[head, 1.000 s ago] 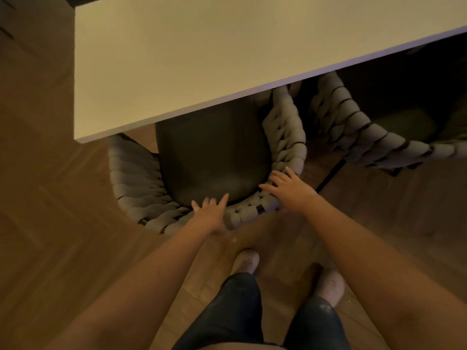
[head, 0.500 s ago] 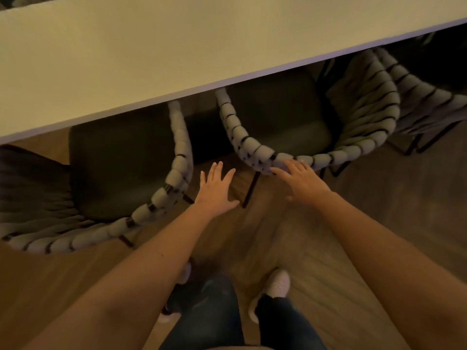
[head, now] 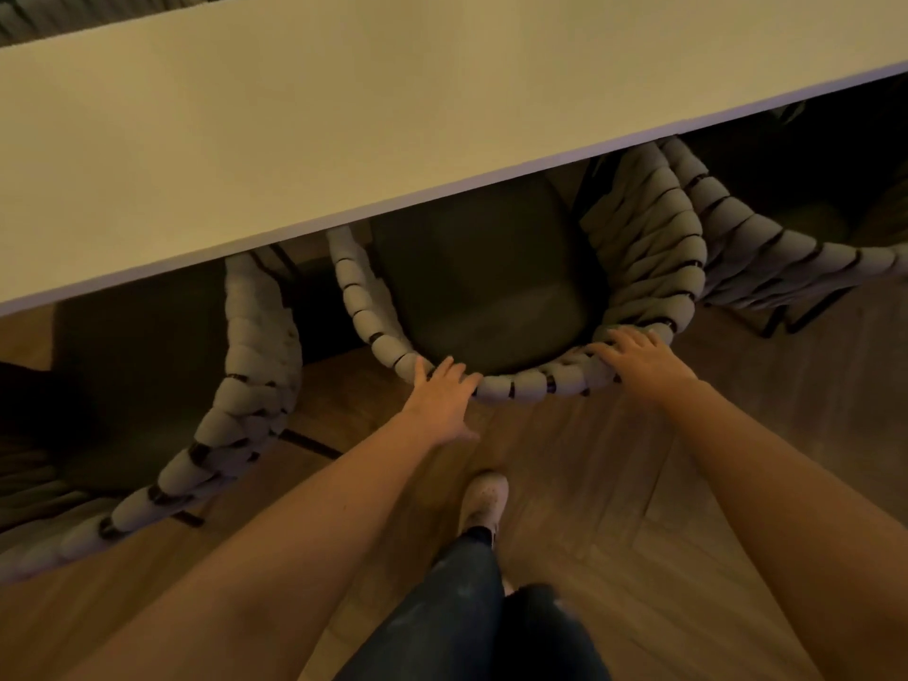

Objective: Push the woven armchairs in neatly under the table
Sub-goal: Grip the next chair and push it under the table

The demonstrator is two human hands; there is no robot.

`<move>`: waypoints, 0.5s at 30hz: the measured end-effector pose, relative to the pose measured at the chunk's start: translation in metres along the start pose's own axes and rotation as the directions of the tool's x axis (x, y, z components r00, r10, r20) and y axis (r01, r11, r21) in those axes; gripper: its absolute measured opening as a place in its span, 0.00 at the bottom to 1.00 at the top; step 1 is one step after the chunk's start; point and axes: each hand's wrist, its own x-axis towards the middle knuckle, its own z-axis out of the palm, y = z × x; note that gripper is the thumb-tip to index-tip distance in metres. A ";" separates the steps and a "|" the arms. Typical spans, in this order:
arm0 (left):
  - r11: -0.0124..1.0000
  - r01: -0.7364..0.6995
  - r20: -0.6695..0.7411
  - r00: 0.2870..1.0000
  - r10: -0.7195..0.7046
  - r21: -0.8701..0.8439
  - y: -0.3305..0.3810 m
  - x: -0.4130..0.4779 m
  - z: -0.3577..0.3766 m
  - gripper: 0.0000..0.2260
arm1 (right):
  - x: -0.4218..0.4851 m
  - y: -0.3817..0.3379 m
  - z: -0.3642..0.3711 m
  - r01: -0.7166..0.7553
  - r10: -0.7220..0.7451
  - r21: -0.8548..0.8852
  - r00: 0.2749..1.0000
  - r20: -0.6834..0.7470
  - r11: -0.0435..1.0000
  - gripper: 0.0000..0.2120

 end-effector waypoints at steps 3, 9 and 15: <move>0.999 0.018 0.053 0.998 -0.020 0.036 0.008 0.029 -0.003 0.33 | 0.020 0.025 -0.001 0.072 -0.066 -0.130 0.996 0.053 0.989 0.30; 0.979 0.178 0.044 0.982 -0.183 0.096 0.023 0.047 0.003 0.22 | 0.056 0.064 0.013 0.163 -0.155 -0.254 0.987 0.053 0.953 0.20; 0.946 0.312 -0.068 0.949 -0.307 0.091 0.040 0.040 0.015 0.18 | 0.058 0.068 0.017 0.223 -0.214 -0.291 0.975 0.062 0.930 0.16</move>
